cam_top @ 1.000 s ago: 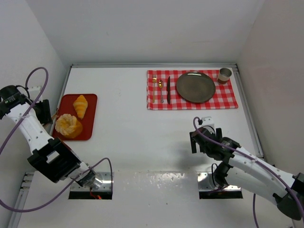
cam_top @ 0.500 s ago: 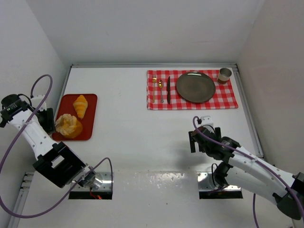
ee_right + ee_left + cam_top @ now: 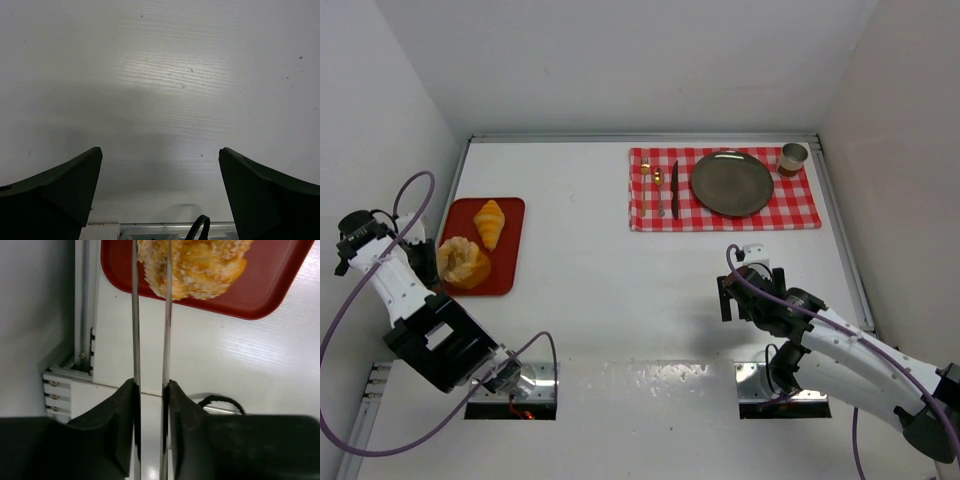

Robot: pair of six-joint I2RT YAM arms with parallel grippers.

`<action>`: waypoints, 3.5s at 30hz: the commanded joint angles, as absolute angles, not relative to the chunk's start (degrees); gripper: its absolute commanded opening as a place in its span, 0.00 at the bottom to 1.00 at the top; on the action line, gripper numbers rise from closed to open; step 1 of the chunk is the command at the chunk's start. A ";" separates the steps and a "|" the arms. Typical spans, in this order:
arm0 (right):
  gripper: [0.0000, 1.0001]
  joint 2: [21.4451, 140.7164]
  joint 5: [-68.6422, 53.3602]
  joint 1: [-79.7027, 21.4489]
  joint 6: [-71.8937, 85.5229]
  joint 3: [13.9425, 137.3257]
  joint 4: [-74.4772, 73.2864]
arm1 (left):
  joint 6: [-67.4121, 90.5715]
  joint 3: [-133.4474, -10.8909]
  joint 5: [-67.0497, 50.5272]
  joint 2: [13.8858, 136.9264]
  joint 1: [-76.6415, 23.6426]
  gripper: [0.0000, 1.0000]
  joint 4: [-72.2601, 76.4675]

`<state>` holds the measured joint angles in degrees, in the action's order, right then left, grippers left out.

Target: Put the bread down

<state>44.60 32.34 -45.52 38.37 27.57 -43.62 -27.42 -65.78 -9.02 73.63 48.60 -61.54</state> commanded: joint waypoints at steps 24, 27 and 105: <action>1.00 56.85 29.44 -42.89 36.74 30.06 -38.23 | -13.54 -126.62 -24.01 95.33 5.23 0.00 -70.75; 1.00 57.66 29.97 -42.72 34.72 30.85 -38.41 | -13.01 -137.18 -14.08 104.47 -8.58 0.00 -69.79; 1.00 55.64 26.45 -47.37 33.40 33.13 -38.93 | -2.46 -60.91 -3.69 69.08 19.68 0.59 -37.53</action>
